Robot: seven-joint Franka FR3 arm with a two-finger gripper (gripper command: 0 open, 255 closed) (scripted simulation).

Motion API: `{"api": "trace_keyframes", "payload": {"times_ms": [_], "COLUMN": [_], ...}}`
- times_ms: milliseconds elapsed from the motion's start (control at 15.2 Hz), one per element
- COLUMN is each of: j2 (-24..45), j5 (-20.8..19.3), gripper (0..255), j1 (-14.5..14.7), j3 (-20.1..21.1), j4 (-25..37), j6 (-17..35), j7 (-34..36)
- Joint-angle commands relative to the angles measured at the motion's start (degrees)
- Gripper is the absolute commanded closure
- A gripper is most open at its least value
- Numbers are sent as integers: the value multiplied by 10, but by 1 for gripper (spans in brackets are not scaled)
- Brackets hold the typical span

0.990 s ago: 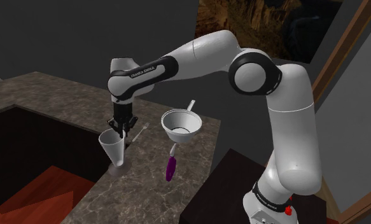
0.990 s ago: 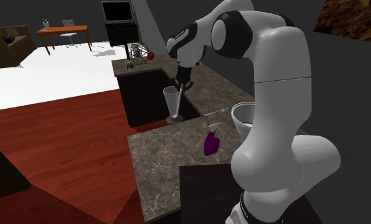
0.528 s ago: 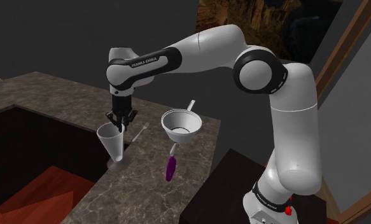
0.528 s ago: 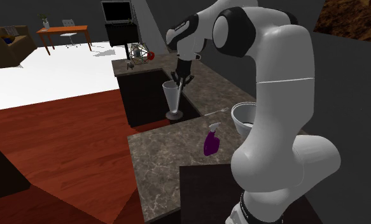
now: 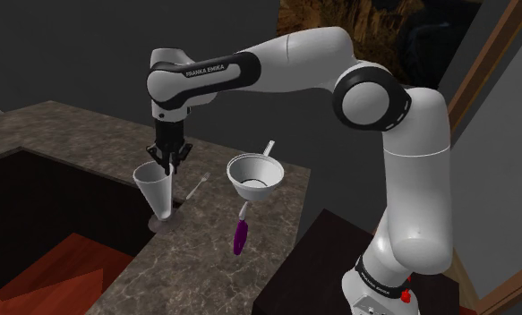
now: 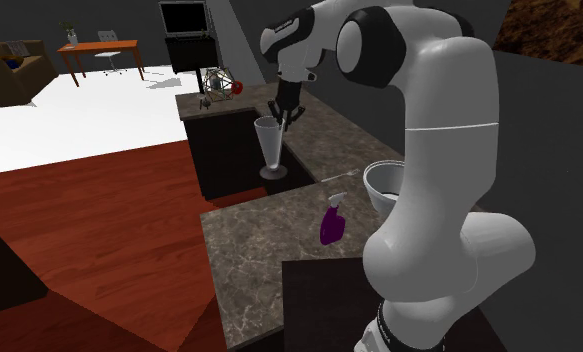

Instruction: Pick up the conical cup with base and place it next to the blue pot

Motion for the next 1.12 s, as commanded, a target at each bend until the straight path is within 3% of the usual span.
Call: {"api": "trace_keyframes", "payload": {"times_ms": [0, 396, 1056], "j2": [-5, -11, -132], "j5": [0, -1, 17], "gripper": [255, 255, 255], "j1": [0, -1, -79], "j3": [0, 0, -36], "j4": [9, 40, -128], "j6": [-14, -50, -24], "j7": [2, 8, -113]}}
